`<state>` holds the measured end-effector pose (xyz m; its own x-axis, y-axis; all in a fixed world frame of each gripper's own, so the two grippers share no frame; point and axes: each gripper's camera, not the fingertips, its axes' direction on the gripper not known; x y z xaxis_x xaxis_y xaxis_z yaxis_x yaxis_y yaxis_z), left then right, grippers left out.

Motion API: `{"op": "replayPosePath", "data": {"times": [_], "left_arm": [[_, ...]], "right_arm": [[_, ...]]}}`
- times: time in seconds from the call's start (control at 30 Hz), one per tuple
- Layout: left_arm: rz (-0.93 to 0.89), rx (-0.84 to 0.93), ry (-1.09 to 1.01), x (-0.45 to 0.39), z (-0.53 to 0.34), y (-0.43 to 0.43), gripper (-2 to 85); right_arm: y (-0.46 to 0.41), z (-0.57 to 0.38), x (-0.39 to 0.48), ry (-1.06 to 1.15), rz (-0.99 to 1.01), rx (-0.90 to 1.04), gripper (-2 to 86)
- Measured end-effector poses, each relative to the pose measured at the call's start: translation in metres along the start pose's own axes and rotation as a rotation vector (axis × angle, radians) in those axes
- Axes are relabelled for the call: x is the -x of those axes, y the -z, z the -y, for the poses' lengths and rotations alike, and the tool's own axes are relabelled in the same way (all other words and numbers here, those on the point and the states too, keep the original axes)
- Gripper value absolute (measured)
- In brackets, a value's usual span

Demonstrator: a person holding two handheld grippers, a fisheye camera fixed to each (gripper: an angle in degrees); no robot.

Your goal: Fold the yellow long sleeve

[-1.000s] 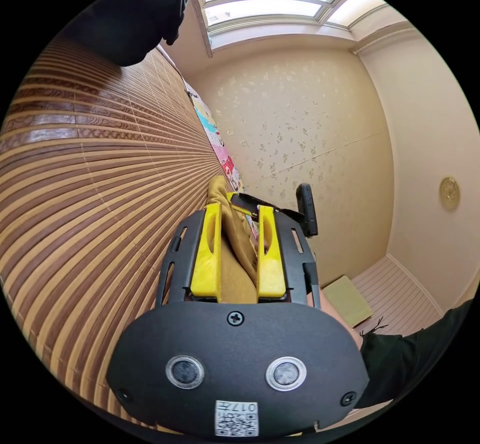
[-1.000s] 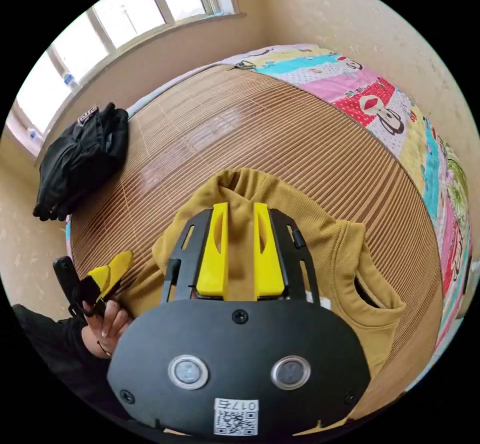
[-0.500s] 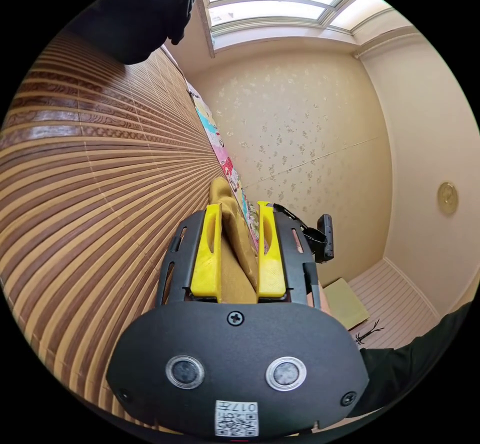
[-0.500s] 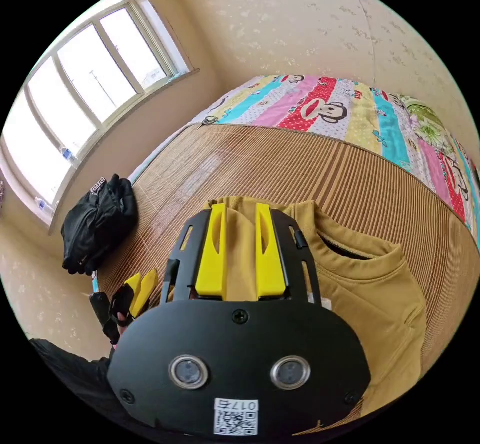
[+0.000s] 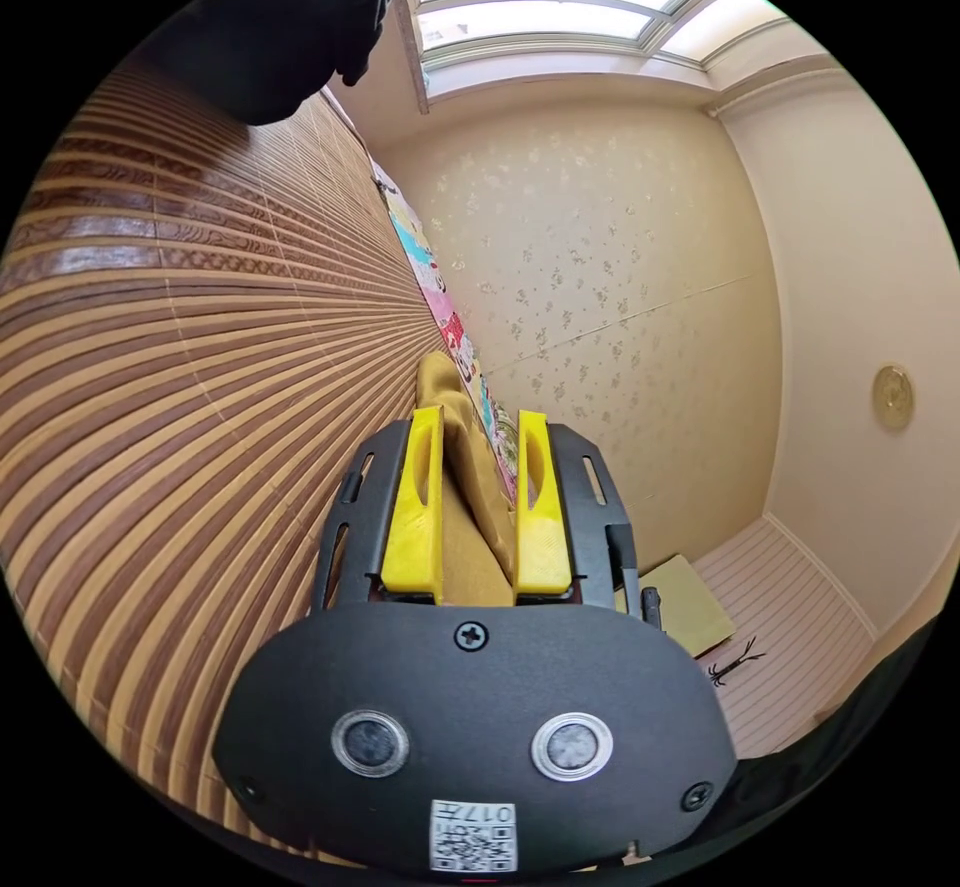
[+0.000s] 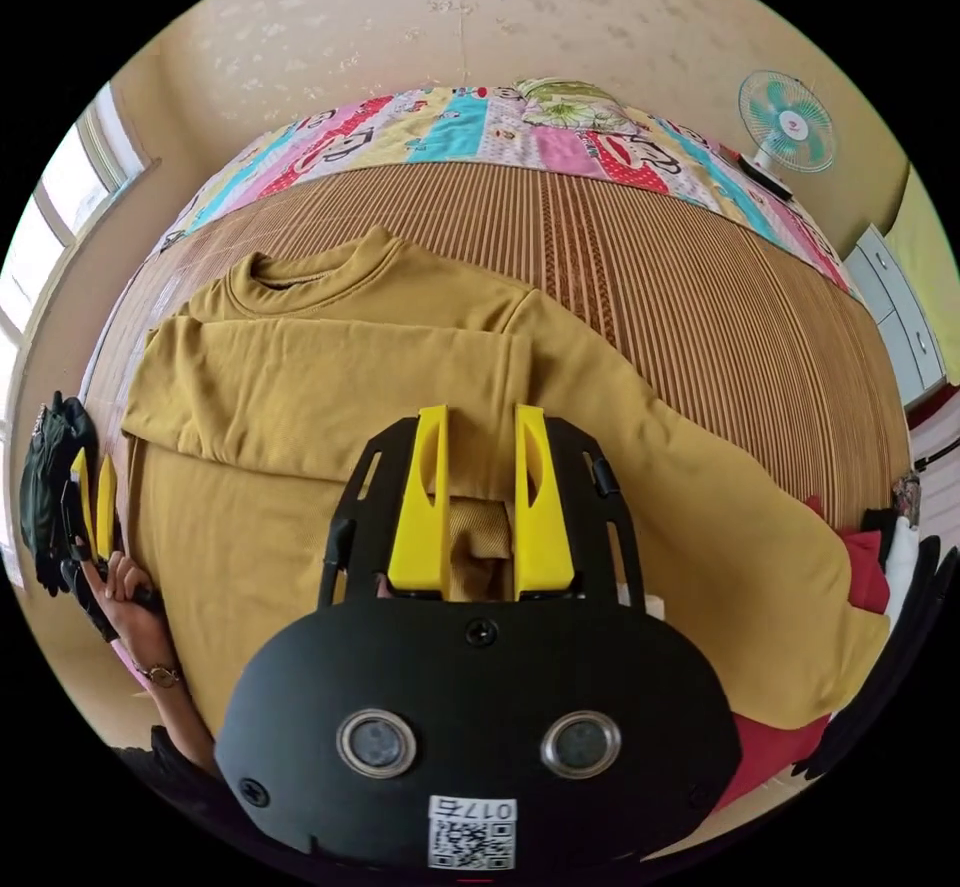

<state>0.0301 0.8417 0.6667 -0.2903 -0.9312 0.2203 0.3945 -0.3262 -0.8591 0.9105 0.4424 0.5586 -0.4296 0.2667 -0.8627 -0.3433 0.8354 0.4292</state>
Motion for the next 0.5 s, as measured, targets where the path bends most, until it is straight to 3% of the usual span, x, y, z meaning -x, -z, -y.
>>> {"op": "replayPosePath", "data": {"times": [0.13, 0.27, 0.4, 0.5], "left_arm": [[0.012, 0.004, -0.011, -0.001, -0.002, -0.007, 11.2], [0.007, 0.003, -0.005, 0.002, -0.004, -0.015, 11.2], [0.028, 0.012, -0.014, 0.002, -0.008, -0.027, 11.2], [0.061, 0.019, -0.042, -0.003, -0.013, -0.037, 11.3]], "right_arm": [[0.032, 0.015, 0.019, 0.058, -0.017, -0.01, 4.2], [0.084, 0.025, 0.038, 0.09, -0.178, -0.153, 3.6], [0.067, 0.052, 0.015, 0.009, -0.133, 0.011, 6.0], [0.087, 0.052, 0.01, -0.054, -0.173, -0.03, 8.5]]}}
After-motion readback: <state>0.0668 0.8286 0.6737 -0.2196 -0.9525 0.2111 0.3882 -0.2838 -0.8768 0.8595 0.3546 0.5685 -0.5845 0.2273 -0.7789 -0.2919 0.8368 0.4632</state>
